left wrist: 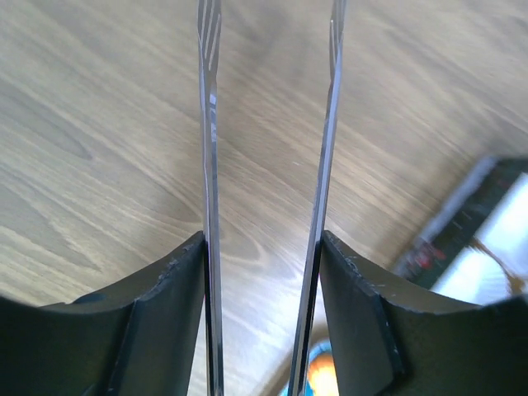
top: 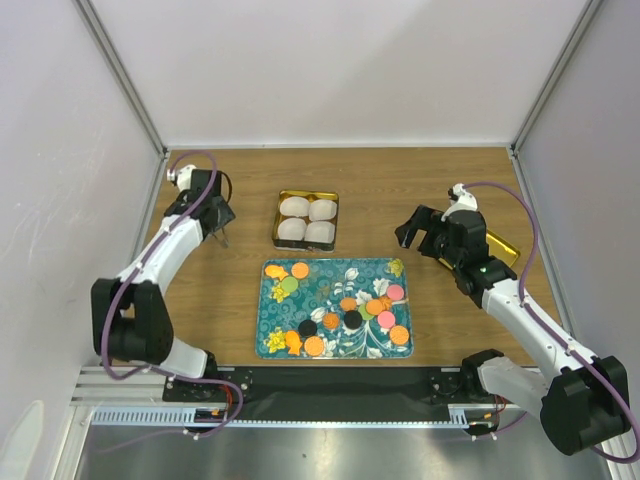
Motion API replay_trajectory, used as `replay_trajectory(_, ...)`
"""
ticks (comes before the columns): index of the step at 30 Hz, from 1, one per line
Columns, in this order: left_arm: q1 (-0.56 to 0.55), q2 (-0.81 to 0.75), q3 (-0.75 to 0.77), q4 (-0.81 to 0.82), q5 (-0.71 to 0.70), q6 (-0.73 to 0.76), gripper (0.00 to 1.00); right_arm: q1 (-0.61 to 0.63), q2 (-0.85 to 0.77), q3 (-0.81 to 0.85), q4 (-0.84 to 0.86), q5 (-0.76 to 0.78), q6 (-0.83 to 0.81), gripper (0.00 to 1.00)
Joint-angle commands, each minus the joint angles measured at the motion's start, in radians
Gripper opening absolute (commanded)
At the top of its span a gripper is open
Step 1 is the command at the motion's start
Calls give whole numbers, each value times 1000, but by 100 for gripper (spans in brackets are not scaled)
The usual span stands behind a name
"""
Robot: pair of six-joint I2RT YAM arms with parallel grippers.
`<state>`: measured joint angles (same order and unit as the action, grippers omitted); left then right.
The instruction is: Pack the cookies
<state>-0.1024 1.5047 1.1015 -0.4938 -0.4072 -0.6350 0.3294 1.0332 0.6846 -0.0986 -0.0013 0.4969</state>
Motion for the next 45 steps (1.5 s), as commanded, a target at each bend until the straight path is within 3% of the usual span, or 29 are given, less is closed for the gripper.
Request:
replay_trajectory(1,-42,-103,18,-8,38,87,59,-4,-1,0,25,-16,-1,100)
replay_trajectory(12,-177,-349,9,-83,177,230,59,-6,4,4,23,-20,-4,100)
replay_trajectory(24,-514,-483,31,-279,212,264,58,-7,27,13,22,-17,-9,100)
replay_trajectory(36,-894,-468,-20,-364,271,215,57,-9,44,20,14,-5,-17,100)
replay_trajectory(45,-974,-403,-54,-361,323,202,58,-10,41,21,7,-2,-18,100)
